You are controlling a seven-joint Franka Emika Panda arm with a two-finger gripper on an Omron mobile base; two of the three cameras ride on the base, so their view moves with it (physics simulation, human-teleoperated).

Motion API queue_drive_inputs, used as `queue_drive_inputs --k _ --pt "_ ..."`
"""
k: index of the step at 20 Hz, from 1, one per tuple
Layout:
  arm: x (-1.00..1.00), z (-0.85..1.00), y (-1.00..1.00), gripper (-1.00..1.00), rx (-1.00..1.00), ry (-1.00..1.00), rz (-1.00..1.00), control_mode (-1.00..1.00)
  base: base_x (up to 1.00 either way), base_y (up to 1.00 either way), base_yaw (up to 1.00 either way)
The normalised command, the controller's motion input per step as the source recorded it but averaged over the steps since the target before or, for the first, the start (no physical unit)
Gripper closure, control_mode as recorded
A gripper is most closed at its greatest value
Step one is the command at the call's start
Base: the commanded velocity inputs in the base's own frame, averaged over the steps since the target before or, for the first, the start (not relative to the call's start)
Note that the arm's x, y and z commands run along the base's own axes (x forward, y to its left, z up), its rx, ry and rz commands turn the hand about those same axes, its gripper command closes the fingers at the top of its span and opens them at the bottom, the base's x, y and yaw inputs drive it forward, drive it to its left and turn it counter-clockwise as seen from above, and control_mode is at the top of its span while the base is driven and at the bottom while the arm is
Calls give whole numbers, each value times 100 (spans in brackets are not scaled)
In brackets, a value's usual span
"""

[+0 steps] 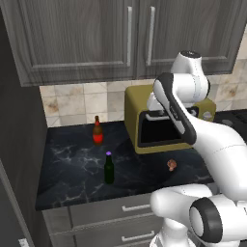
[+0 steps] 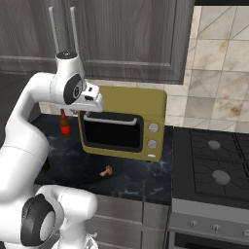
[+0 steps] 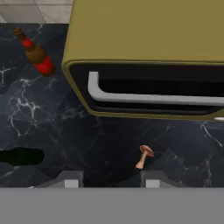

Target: Place the beers on the top shelf of the fridge to keep them out of children's reach, and place the mushroom on lower shelves for easy access.

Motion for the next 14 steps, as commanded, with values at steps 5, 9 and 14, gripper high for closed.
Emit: queue_drive_inputs --k 5,9,14 --pt "-19 0 -1 -100 0 1 0 -100 0 0 0" --pt "-32 -21 0 -100 -1 8 -2 -100 0 0 0" --pt "-29 -58 -18 -100 -3 3 -14 -100 0 0 0"
